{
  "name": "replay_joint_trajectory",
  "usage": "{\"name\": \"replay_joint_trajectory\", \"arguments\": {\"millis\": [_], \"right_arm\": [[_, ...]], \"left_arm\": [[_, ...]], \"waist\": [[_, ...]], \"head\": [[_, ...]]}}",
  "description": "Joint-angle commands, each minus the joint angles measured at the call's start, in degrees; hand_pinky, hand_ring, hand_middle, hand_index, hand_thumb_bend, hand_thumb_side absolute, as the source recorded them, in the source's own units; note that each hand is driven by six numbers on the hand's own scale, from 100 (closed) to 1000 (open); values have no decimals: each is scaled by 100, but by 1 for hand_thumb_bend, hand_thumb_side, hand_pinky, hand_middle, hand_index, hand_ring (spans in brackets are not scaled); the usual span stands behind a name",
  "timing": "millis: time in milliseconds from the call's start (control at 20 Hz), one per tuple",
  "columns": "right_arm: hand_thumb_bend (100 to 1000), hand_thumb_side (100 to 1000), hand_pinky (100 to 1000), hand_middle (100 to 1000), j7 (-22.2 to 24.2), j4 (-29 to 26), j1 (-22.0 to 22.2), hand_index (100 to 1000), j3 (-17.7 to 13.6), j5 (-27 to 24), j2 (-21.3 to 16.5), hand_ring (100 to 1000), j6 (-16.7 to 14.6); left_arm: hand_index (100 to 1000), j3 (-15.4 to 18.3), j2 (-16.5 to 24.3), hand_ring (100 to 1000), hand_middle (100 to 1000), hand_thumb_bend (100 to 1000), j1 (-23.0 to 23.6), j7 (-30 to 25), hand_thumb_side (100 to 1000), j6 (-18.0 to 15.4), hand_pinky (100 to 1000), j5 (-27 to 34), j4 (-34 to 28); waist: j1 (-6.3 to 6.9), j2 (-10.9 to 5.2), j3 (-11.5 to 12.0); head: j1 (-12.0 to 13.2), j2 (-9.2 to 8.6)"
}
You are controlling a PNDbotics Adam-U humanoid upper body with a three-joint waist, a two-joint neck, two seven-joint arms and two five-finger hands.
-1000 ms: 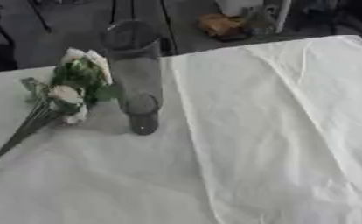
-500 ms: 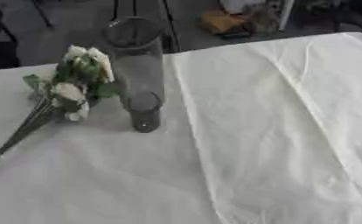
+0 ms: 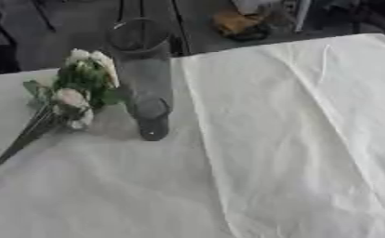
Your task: Arrange flowers into the vase.
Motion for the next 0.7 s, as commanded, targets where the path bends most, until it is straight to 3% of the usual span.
{"name": "replay_joint_trajectory", "arguments": {"millis": [50, 250, 450, 700], "right_arm": [[100, 1000, 751, 880, 10, -77, -56, 914, -39, -22, -177, 875, 16], [100, 1000, 751, 879, 24, -77, -81, 913, -27, -38, -165, 875, 34], [100, 1000, 751, 878, 45, -77, -91, 912, -16, -56, -148, 875, 48], [100, 1000, 751, 876, 58, -77, -62, 912, -16, -55, -135, 876, 62]], "left_arm": [[1000, -95, 377, 1000, 1000, 406, -47, -281, 762, 297, 1000, -74, -73], [1000, -415, 548, 1000, 1000, 534, -31, -652, 763, 668, 1000, -154, -73], [1000, -574, 682, 1000, 1000, 556, -84, -1044, 724, 1060, 1000, -205, -73], [1000, -614, 851, 1000, 1000, 541, -185, -1645, 600, 1558, 1000, -397, -73]], "waist": [[-3, -85, -14], [5, -76, -30], [7, -78, -38], [7, -78, -53]], "head": [[-2, -59], [-66, -153], [-101, -213], [-87, -180]]}}
